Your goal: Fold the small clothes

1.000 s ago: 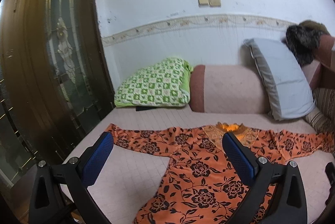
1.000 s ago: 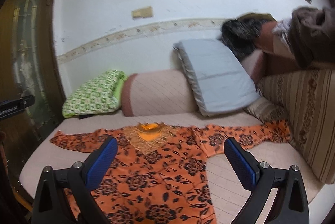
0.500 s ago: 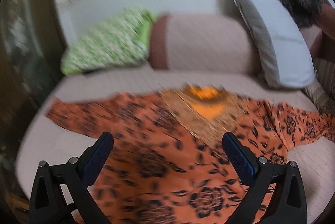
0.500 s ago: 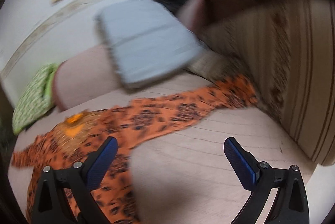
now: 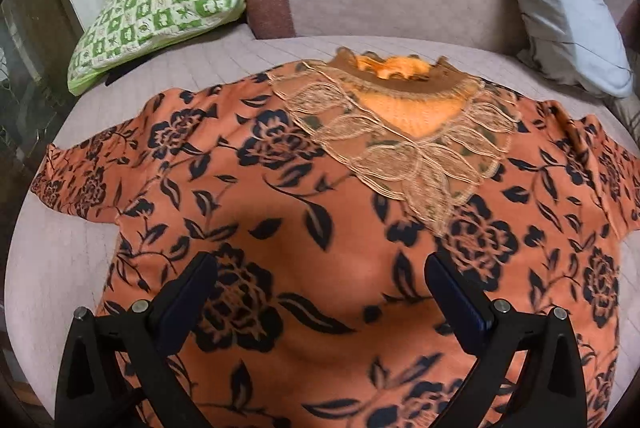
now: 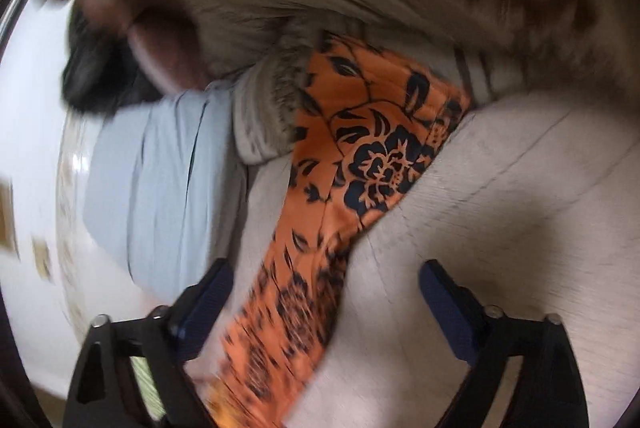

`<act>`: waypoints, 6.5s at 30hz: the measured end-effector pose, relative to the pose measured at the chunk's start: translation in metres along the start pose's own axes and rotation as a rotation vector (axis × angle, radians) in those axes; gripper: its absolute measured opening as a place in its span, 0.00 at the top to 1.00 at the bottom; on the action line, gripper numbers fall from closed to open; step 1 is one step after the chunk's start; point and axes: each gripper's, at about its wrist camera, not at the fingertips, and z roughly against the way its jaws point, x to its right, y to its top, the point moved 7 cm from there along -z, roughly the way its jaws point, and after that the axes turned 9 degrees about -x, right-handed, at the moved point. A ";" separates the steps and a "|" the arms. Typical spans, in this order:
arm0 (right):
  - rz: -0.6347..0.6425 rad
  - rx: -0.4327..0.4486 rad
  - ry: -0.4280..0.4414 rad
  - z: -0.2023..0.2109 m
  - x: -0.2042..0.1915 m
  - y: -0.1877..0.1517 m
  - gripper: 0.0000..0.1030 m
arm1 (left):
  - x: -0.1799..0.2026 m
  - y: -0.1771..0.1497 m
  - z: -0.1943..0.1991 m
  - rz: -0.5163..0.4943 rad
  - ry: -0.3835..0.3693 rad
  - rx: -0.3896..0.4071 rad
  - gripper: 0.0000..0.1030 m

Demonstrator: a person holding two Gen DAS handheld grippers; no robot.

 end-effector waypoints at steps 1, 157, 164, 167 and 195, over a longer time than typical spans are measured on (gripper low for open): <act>-0.039 -0.010 0.019 -0.011 0.003 0.004 0.14 | -0.003 0.001 0.000 0.000 0.014 0.007 0.00; 0.819 -0.398 -0.077 -0.191 -0.221 -0.317 0.68 | -0.172 0.049 -0.046 0.308 -0.065 -0.091 0.88; 1.009 -0.448 -0.329 -0.187 -0.184 -0.387 0.67 | -0.207 0.033 -0.037 0.400 -0.087 -0.108 0.54; 0.999 -0.504 -0.251 -0.150 -0.187 -0.417 0.67 | -0.230 0.030 -0.029 0.488 -0.098 -0.086 0.39; 0.983 -0.520 -0.110 -0.148 -0.172 -0.443 0.35 | -0.540 0.034 -0.109 0.985 -0.316 0.043 0.49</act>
